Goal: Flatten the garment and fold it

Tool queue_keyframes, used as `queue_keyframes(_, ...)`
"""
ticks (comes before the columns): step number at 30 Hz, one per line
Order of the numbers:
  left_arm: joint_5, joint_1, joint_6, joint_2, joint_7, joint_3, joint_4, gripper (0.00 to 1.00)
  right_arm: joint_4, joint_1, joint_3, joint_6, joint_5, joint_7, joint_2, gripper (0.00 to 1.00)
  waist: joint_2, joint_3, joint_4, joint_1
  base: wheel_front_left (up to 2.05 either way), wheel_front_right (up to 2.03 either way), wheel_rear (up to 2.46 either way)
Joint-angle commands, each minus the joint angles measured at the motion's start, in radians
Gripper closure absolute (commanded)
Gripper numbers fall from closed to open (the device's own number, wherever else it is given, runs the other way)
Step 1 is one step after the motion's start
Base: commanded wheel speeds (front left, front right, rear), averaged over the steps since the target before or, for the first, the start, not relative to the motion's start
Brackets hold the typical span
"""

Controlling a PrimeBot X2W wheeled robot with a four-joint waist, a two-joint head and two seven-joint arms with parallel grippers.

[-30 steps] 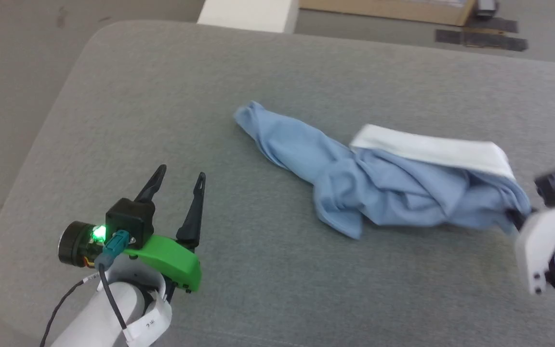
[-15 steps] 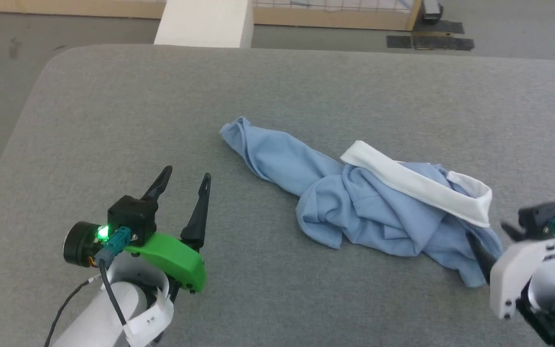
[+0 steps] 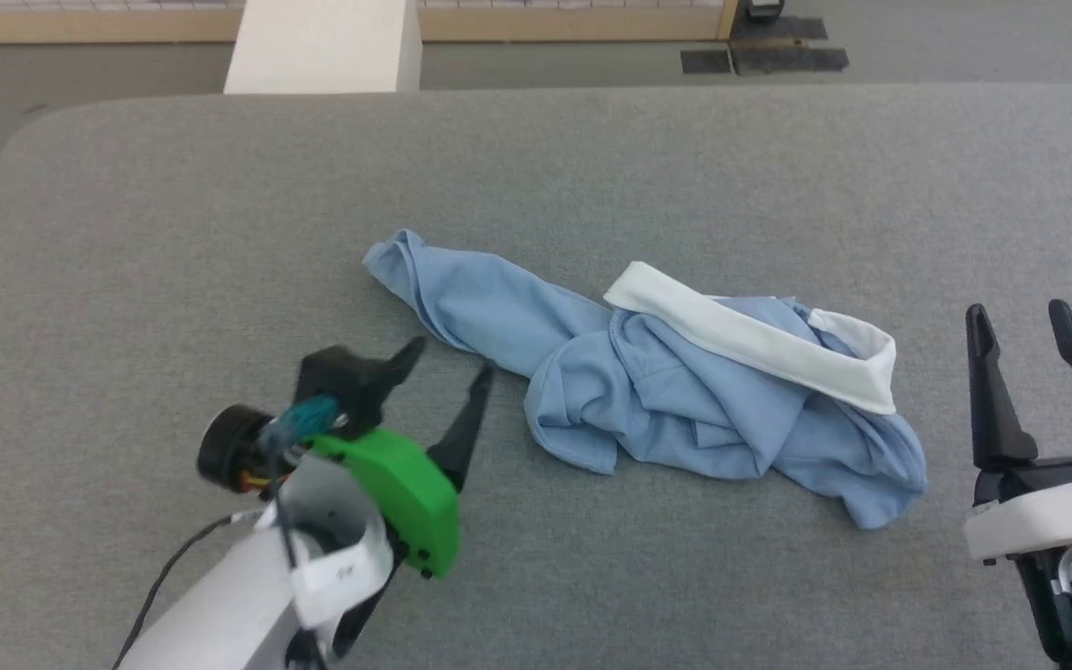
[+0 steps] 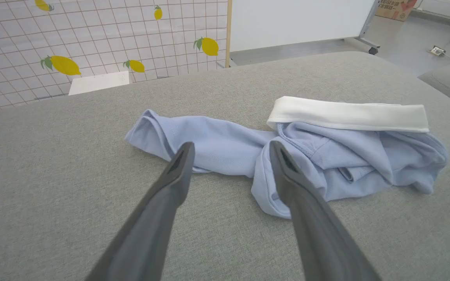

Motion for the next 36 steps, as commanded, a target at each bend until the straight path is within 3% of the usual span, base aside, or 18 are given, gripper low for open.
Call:
queue_keyframes(1, -0.01, -0.032, -0.011, -0.002, 0.043, -0.013, -0.006, 0.0, -0.008, 0.013, -0.004, -0.002, -0.016, -0.01, 0.014, 0.0, -0.0001, 0.029, -0.02, 0.0, 0.0, 0.0, 0.0)
queue_keyframes(5, -0.063, -0.101, -0.038, -0.008, 0.253, -0.067, 0.001, 0.0, -0.019, 0.016, -0.001, -0.002, -0.046, -0.019, 0.042, 0.0, -0.0001, 0.065, -0.044, 0.0, 0.0, 0.0, 0.0)
queue_keyframes(11, -0.128, -0.18, -0.031, -0.014, 0.5, -0.11, 0.045, 0.0, -0.021, -0.004, 0.005, -0.002, -0.066, -0.026, 0.061, 0.0, -0.0001, 0.117, -0.087, 0.0, 0.0, 0.0, 0.0)
queue_keyframes(15, -0.134, -0.212, -0.014, -0.025, 0.528, -0.101, 0.086, 0.0, -0.014, -0.015, -0.019, -0.002, -0.091, -0.036, 0.074, 0.0, -0.0001, 0.15, -0.109, 0.0, 0.0, 0.0, 0.0)
queue_keyframes(24, -0.125, -0.238, -0.026, -0.012, 0.554, -0.116, 0.179, 0.0, 0.017, -0.028, -0.036, -0.002, -0.115, -0.061, 0.105, 0.0, -0.0001, 0.201, -0.134, 0.0, 0.0, 0.0, 0.0)
queue_keyframes(25, -0.129, -0.235, -0.034, -0.008, 0.564, -0.122, 0.186, 0.07, 0.021, -0.029, -0.036, -0.002, -0.116, -0.063, 0.106, 0.0, -0.0001, 0.202, -0.133, 0.0, 0.0, 0.0, 0.0)
queue_keyframes(26, -0.131, -0.233, -0.04, -0.005, 0.568, -0.126, 0.188, 0.62, 0.023, -0.028, -0.035, -0.002, -0.116, -0.064, 0.107, 0.0, -0.0001, 0.203, -0.131, 0.0, 0.0, 0.0, 0.0)
queue_keyframes(27, -0.134, -0.232, -0.045, -0.002, 0.566, -0.126, 0.188, 1.0, 0.027, -0.028, -0.034, -0.002, -0.116, -0.064, 0.108, 0.0, -0.0001, 0.202, -0.128, 0.0, 0.0, 0.0, 0.0)
queue_keyframes(36, -0.128, -0.204, -0.026, 0.038, 0.473, -0.073, 0.114, 1.0, 0.071, -0.018, -0.035, -0.002, -0.122, -0.047, 0.11, 0.0, -0.0001, 0.099, -0.058, 0.0, 0.0, 0.0, 0.0)
